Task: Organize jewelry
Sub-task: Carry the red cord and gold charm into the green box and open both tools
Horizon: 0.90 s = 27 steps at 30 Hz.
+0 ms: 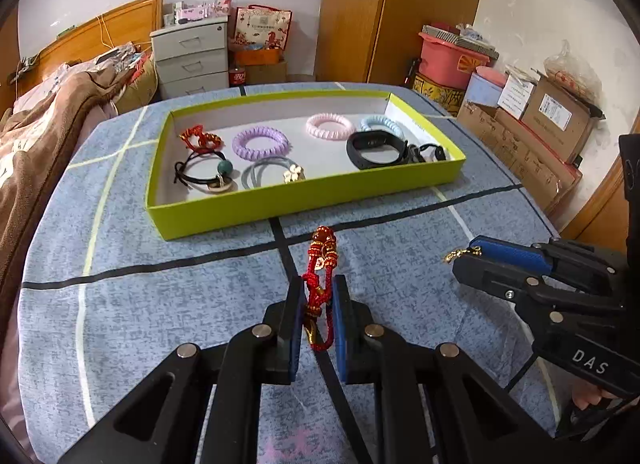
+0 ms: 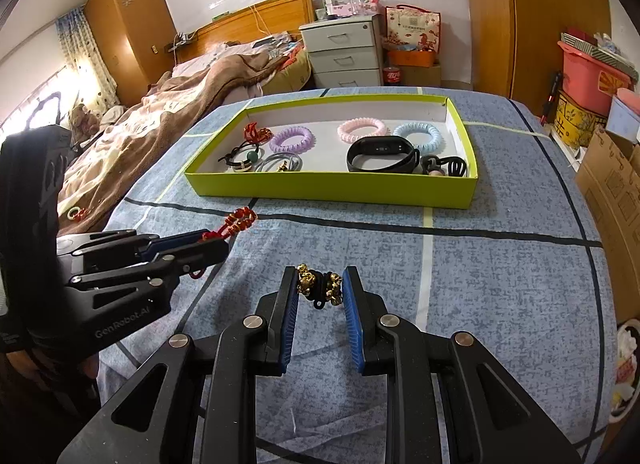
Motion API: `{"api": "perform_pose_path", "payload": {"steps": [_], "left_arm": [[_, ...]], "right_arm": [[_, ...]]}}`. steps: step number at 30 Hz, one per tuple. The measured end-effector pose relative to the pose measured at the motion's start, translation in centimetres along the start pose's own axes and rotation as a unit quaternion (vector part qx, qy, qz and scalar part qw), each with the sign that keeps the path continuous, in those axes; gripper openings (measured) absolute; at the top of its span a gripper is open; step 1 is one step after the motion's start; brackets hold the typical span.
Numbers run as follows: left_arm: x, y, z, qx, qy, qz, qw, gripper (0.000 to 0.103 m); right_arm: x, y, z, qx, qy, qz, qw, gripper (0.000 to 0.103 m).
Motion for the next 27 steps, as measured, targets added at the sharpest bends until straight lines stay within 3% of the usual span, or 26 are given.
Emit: {"api": "perform_pose_path", "payload": {"steps": [12, 27], "left_arm": [[2.2, 1.1, -2.3, 0.005, -0.035, -0.009, 0.9994, 0.014], [-0.4, 4.7, -7.3, 0.025, -0.042, -0.018, 0.9986, 0.014]], "right_arm": [[1.2, 0.0, -2.6, -0.002, -0.027, 0.001, 1.000, 0.023], [-0.9, -2.3, -10.6, -0.003, -0.059, 0.032, 0.998, 0.023]]}}
Point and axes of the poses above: each gripper's, at about its wrist camera, not at the fingertips, and x roughly against the way its jaws point, y to its left, z to its underside, the point moved 9 cm from there along -x, roughly the way its jaws point, and after that the axes turned 11 degrees about -x, right-handed, at the moved point
